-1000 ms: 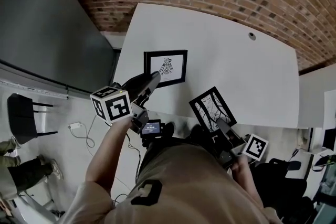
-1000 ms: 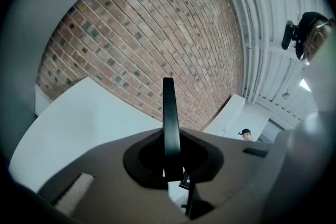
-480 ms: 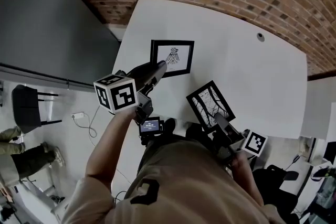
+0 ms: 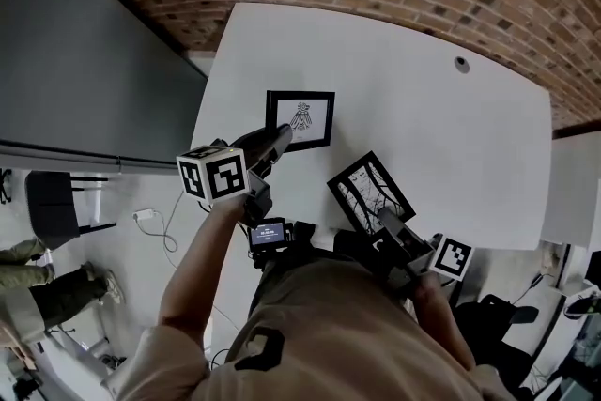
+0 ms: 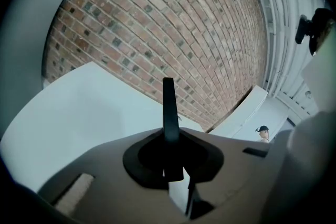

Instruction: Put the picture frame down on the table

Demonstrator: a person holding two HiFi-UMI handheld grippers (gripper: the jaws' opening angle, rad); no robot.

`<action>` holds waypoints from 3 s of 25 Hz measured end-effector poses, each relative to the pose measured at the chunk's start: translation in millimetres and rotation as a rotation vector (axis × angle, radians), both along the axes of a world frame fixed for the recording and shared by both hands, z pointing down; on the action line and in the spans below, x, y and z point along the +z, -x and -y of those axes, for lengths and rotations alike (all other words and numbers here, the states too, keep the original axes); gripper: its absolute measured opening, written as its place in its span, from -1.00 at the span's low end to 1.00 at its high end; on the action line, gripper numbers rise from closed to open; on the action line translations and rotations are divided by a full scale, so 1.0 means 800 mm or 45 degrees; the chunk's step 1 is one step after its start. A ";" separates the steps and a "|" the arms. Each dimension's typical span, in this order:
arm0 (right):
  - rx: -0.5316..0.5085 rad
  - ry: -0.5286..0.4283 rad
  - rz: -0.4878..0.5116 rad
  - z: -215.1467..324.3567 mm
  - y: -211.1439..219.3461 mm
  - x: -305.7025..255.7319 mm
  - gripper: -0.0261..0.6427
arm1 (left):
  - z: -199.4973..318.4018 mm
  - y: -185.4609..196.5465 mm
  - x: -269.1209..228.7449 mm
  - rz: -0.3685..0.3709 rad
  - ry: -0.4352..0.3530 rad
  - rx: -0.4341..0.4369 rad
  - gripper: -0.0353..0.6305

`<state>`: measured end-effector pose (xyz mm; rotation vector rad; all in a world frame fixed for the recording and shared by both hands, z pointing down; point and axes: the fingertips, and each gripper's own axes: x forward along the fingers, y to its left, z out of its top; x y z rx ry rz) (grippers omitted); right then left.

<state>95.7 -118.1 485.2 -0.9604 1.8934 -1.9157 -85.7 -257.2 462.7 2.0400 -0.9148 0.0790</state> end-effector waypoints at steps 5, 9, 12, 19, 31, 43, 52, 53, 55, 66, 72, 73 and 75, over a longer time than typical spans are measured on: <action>0.010 -0.001 0.006 0.000 -0.005 0.002 -0.84 | 0.013 -0.008 0.034 0.020 0.053 0.006 -0.82; 0.018 0.008 0.002 -0.004 -0.006 0.003 -0.84 | 0.032 -0.007 0.065 0.053 0.102 0.016 -0.82; 0.021 0.006 -0.003 -0.005 -0.006 0.003 -0.84 | 0.041 -0.002 0.087 0.049 0.157 0.038 -0.82; 0.035 0.011 -0.013 -0.005 -0.011 0.004 -0.84 | 0.057 -0.002 0.122 0.055 0.232 0.076 -0.82; 0.036 0.011 -0.022 -0.007 -0.013 0.001 -0.84 | 0.072 0.016 0.149 0.160 0.254 -0.012 -0.81; 0.038 0.005 -0.045 -0.007 -0.013 0.002 -0.84 | 0.083 0.033 0.171 0.368 0.227 0.007 -0.58; 0.028 0.006 -0.045 -0.008 -0.012 0.002 -0.84 | 0.091 0.046 0.185 0.480 0.219 0.009 -0.43; 0.027 0.009 -0.045 -0.008 -0.012 0.002 -0.84 | 0.092 0.048 0.187 0.495 0.217 0.010 -0.40; 0.028 0.013 -0.046 -0.008 -0.014 0.003 -0.84 | 0.095 0.050 0.190 0.514 0.213 0.010 -0.37; 0.020 0.021 -0.037 -0.004 -0.007 0.005 -0.84 | 0.087 0.070 0.224 0.726 0.222 0.032 -0.25; 0.017 0.019 -0.042 -0.003 -0.006 0.005 -0.84 | 0.084 0.071 0.230 0.847 0.174 0.087 -0.25; 0.016 0.020 -0.045 -0.003 -0.006 0.006 -0.84 | 0.084 0.070 0.230 0.858 0.173 0.084 -0.25; 0.014 0.018 -0.046 -0.002 -0.005 0.005 -0.84 | 0.085 0.069 0.230 0.879 0.172 0.072 -0.25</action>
